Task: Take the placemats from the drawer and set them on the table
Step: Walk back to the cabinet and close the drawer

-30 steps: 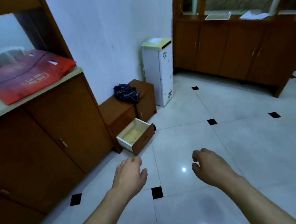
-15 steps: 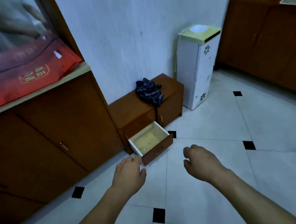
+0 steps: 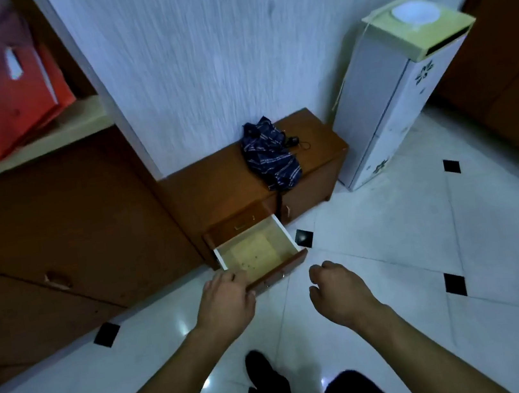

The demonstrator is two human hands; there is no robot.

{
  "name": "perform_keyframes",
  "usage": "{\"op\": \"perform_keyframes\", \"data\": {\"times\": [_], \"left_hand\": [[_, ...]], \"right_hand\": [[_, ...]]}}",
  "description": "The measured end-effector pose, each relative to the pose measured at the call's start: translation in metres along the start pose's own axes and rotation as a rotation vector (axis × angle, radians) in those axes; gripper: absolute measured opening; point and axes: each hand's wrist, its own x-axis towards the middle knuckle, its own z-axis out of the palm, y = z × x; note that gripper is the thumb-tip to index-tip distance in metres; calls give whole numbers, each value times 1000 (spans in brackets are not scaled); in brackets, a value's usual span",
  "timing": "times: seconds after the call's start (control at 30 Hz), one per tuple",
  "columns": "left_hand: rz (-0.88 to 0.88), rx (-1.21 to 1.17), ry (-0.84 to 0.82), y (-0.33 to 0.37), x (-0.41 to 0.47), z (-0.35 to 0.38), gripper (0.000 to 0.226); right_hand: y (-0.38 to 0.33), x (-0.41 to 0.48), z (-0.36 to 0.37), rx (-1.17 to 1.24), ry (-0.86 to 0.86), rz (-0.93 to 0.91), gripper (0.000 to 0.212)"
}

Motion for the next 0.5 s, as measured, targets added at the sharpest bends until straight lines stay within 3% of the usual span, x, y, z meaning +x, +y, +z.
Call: {"op": "perform_keyframes", "data": {"times": [0.3,0.4,0.5], "left_hand": [[-219,-47,-110,-1,122,83,32],[-405,-140,-129,-2,155,134,34],[-605,-272,-139,3,182,184,17]], "right_hand": [[81,162,62,163,-286,-15,21],[110,220,97,293,-451,21,22],[142,269,125,386,-541,129,22]]}}
